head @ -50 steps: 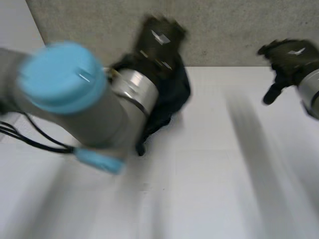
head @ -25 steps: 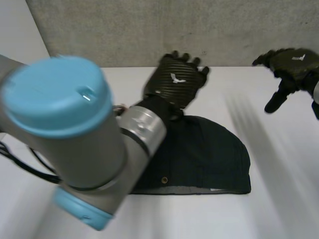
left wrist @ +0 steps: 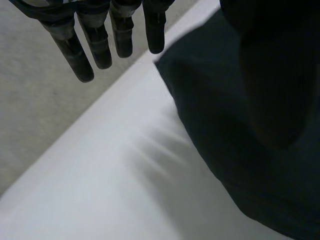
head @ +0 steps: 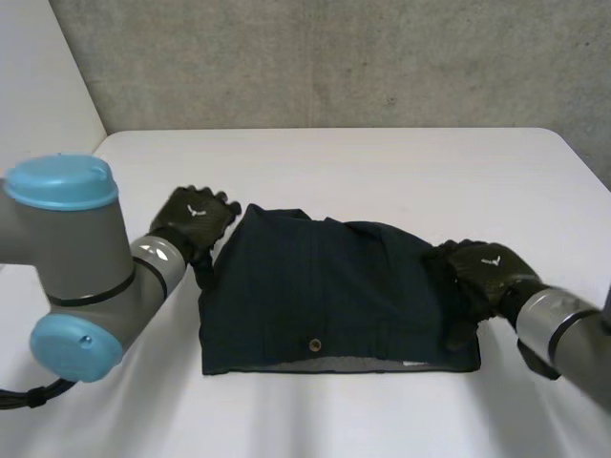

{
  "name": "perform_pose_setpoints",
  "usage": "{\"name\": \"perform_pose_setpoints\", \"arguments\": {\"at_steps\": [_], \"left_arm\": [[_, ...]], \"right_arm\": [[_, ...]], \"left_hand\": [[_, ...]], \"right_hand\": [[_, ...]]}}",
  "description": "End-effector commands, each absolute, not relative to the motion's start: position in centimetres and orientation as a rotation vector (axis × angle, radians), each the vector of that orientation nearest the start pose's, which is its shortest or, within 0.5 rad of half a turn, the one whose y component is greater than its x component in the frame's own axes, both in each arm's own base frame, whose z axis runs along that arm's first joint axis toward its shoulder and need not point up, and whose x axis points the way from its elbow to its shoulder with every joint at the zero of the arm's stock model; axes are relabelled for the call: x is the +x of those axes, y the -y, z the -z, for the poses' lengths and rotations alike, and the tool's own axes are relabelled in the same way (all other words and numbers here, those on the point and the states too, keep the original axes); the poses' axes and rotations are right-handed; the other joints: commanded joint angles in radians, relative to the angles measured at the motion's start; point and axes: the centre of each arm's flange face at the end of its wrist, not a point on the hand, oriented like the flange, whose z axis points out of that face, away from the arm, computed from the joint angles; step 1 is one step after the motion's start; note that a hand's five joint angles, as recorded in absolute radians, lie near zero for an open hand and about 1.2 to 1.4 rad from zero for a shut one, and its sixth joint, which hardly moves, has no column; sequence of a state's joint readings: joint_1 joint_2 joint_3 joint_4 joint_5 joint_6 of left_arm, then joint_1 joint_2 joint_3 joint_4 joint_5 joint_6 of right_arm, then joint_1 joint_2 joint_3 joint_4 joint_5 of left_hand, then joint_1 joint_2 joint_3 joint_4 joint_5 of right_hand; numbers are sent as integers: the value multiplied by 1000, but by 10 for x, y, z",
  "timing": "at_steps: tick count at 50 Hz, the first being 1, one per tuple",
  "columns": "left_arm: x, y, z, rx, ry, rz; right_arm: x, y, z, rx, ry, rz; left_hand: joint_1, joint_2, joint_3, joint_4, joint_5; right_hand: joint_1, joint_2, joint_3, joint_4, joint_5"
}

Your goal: Fold the shorts.

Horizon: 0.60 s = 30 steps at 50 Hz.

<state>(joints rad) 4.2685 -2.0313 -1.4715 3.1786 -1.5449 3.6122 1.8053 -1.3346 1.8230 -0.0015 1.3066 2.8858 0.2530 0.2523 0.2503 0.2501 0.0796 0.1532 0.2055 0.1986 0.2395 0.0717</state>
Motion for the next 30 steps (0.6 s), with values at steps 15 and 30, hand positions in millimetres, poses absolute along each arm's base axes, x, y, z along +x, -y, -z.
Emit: {"name": "perform_pose_setpoints", "arguments": {"at_steps": [15, 30], "left_arm": [[-288, 268, -188, 1070, -2300, 1867], [-325, 162, -230, 880, -2638, 2147]], "right_arm": [[234, 329, -158, -958, -2355, 1931], [316, 428, -212, -1011, -1828, 2268]], "left_hand": [[1143, 1144, 1146, 1146, 1142], [1143, 1144, 1146, 1146, 1142]], "right_hand": [[1243, 1191, 1198, 1157, 1150], [1243, 1191, 1198, 1157, 1150]]}}
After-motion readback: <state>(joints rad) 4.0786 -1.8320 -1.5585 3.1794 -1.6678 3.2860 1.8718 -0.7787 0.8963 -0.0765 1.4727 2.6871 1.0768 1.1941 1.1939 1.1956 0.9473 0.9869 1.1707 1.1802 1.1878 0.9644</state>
